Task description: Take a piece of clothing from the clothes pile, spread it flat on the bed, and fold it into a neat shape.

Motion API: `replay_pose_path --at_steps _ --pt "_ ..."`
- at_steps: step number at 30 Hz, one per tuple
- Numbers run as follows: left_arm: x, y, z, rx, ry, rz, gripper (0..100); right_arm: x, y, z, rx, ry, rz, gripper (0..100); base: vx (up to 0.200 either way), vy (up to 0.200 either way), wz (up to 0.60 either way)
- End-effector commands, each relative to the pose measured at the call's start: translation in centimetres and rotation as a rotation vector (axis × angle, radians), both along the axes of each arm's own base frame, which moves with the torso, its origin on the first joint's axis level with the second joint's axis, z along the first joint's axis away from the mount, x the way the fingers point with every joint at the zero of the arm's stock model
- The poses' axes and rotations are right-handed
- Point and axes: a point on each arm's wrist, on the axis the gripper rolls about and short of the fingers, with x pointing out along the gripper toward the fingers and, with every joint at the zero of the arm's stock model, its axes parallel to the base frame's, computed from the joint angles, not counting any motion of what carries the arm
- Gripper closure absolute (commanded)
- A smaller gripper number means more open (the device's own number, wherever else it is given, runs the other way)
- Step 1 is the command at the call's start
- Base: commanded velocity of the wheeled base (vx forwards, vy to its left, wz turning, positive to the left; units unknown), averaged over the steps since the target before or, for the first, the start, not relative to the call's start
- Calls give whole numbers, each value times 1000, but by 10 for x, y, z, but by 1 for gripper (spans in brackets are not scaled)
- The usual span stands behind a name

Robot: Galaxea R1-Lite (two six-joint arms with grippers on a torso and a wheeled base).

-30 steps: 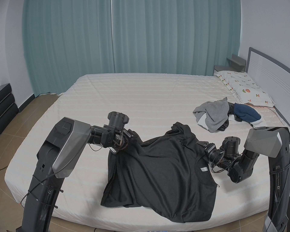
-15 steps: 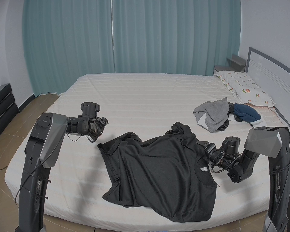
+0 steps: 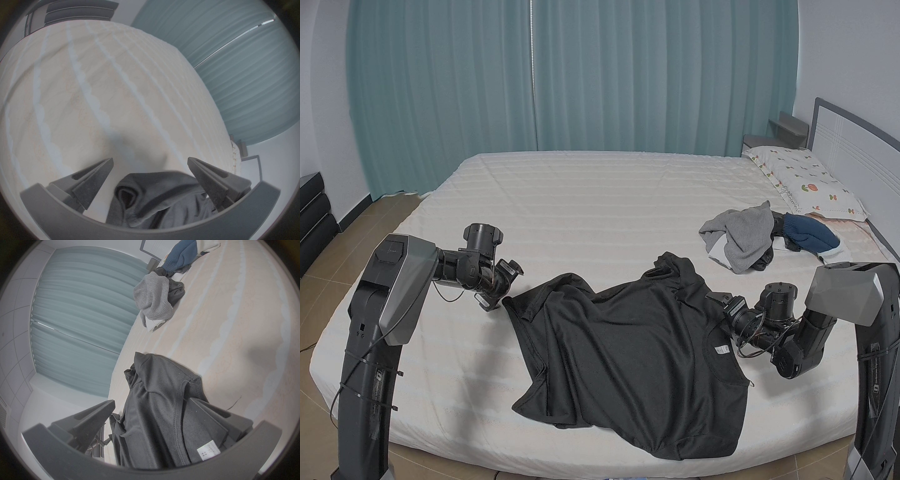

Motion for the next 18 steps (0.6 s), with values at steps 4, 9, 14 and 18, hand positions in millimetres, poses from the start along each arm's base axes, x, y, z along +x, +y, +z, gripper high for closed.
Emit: replay_pose_path --at_steps 4,9,14,18 --pt "-8 -4 -7 -6 34 -35 0 0 0 0 1 -9 0 0 0 0 0" --pt "-7 -8 -6 -7 25 -42 100 0 0 0 2 -9 1 0 0 0 0" --pt "-6 -7 -2 -3 11 -30 100 0 0 0 -2 -10 -6 0 0 0 0" --pt "-5 -2 9 -2 -13 -19 100 2 -4 2 -2 -18 -16 0 0 0 0"
